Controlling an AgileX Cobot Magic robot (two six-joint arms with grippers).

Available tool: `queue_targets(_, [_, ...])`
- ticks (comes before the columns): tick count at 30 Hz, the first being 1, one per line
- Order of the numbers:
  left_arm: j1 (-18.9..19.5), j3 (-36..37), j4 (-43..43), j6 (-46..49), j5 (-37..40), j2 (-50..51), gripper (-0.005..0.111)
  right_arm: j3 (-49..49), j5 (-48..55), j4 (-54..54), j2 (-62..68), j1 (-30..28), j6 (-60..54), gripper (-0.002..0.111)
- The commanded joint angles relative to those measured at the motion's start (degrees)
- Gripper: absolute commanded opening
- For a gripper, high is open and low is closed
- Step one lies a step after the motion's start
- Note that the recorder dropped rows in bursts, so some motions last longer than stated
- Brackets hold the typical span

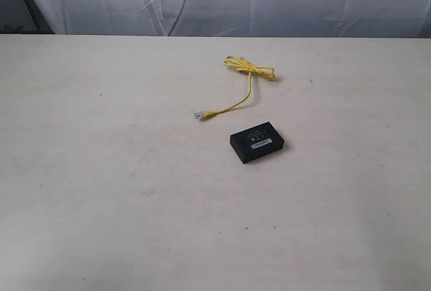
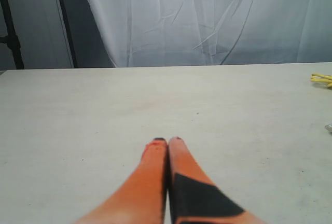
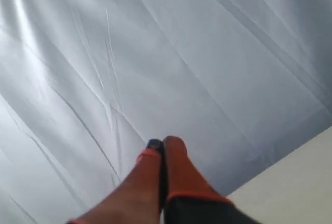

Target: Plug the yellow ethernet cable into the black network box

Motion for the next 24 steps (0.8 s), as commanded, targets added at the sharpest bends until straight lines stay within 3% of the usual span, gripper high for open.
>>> queue_targets(1, [0.2,0.3,-0.3,0.0,-0.4,-0.3,0.000,-4.9,-1.0,-1.4,-0.4,-0.2,6.0,-0.001])
queue_targets(4, [0.2,0.3,-0.3,0.0,-0.4,-0.3,0.000,-11.5,1.1,-10.7,2.9,-0.2,6.0,-0.001])
queue_targets(13, [0.2,0.3,-0.3,0.0,-0.4,-0.3,0.000,-36.1,28.4,-29.9,27.4,-0.2,1.8,-0.001])
queue_targets(17, [0.2,0.3,-0.3,0.0,-0.4,-0.3,0.000,-47.2,45.4,-27.4,43.7,-0.2,-9.5,-0.001])
queue_targets(21, [0.2,0.3,-0.3,0.0,-0.4,-0.3,0.000,-51.3,56.6,-8.9,55.7,0.4,-34.0,-0.001])
queue_targets(24, [0.2,0.3,-0.3,0.0,-0.4,-0.3,0.000,-51.7,57.3,-8.0,65.8,7.7,-37.6,-0.001])
